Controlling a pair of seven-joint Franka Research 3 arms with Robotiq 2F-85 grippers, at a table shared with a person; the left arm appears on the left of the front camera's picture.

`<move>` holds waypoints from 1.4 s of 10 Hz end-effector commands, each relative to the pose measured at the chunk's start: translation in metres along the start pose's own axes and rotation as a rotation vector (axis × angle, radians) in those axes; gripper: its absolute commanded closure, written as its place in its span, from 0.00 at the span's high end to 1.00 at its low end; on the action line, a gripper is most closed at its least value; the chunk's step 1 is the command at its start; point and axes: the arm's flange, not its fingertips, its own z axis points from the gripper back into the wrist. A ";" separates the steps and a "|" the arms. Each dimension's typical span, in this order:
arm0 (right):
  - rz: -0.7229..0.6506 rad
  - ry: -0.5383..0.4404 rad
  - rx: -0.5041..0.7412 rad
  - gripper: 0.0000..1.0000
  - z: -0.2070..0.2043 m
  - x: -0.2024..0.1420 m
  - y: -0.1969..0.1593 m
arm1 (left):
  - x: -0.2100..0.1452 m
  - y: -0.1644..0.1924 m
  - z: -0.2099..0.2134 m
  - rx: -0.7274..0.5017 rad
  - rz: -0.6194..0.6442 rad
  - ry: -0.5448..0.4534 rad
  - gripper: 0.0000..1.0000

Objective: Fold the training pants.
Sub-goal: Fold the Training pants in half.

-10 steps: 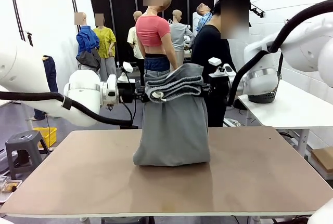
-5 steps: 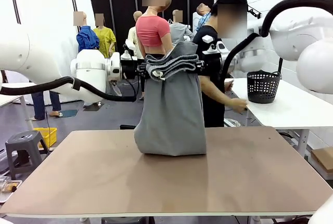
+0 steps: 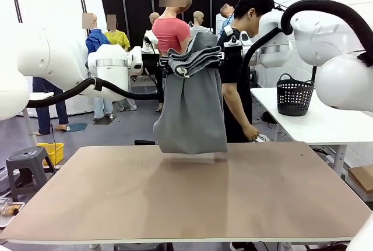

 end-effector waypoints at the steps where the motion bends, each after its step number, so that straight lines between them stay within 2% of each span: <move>1: 0.015 0.045 -0.008 0.00 -0.005 -0.012 -0.008 | -0.005 0.004 -0.004 0.004 -0.021 -0.014 0.00; 3: -0.028 0.057 0.029 0.00 -0.005 -0.049 0.005 | -0.032 -0.003 0.003 -0.017 0.032 -0.004 0.00; 6: -0.057 0.075 0.106 0.00 0.003 -0.088 0.061 | -0.063 -0.035 0.016 -0.084 0.101 -0.022 0.00; 8: -0.242 0.035 0.126 0.00 0.009 -0.097 0.103 | -0.069 -0.070 0.031 -0.115 0.221 -0.014 0.00; 10: -0.423 0.054 0.134 0.00 0.017 -0.119 0.144 | -0.079 -0.115 0.050 -0.175 0.372 0.015 0.00; 14: -0.722 0.044 0.166 0.00 0.026 -0.162 0.218 | -0.123 -0.201 0.078 -0.233 0.721 0.053 0.00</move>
